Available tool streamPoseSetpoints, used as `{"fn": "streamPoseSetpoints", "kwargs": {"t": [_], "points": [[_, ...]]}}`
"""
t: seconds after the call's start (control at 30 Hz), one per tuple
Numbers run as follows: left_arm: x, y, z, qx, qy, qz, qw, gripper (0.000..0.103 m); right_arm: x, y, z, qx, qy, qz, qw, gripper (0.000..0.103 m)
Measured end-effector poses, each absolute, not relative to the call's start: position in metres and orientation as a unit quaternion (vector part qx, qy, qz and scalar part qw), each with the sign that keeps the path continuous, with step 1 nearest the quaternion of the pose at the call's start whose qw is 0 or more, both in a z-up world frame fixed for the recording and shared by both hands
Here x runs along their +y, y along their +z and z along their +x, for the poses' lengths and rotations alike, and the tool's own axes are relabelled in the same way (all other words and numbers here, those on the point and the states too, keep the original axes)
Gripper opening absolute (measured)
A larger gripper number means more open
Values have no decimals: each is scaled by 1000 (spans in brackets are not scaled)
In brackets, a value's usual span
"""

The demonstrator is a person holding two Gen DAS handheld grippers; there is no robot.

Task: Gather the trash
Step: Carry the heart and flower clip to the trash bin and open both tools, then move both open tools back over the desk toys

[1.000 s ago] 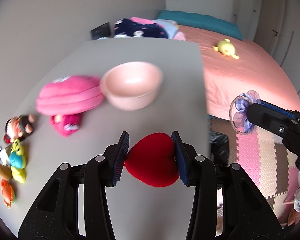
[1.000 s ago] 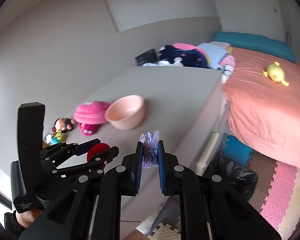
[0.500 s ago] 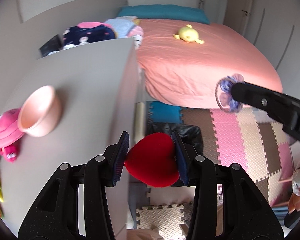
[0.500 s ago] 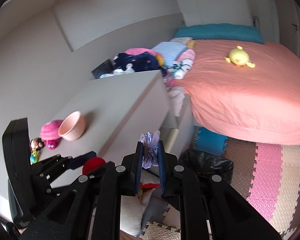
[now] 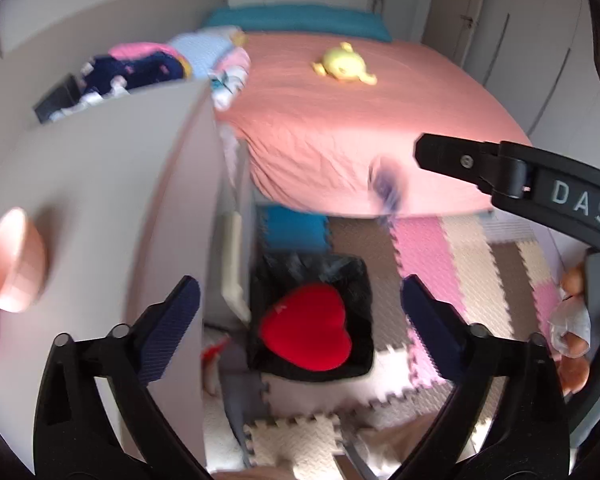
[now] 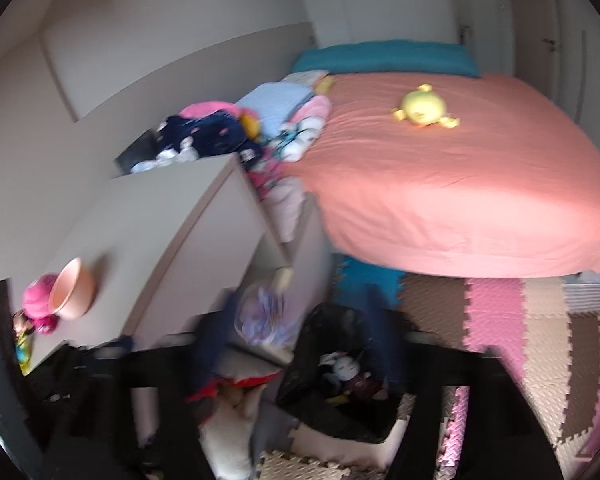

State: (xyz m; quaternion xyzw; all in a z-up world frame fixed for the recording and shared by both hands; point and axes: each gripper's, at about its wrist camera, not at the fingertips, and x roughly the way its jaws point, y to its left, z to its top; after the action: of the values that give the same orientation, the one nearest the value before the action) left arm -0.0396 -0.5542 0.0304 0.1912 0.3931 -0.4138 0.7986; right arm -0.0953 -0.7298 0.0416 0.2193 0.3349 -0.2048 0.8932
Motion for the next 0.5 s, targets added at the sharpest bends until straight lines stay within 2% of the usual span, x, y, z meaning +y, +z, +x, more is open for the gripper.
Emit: {"fn": "streamPoseSetpoints", "kwargs": {"t": [0.13, 0.5], "points": [[-549, 32, -41, 384, -398, 202, 808, 97, -736, 46, -101, 324, -221, 217, 894, 84], [-539, 29, -35, 390, -402, 192, 806, 97, -723, 53, -100, 313, -204, 221, 901, 84]]}}
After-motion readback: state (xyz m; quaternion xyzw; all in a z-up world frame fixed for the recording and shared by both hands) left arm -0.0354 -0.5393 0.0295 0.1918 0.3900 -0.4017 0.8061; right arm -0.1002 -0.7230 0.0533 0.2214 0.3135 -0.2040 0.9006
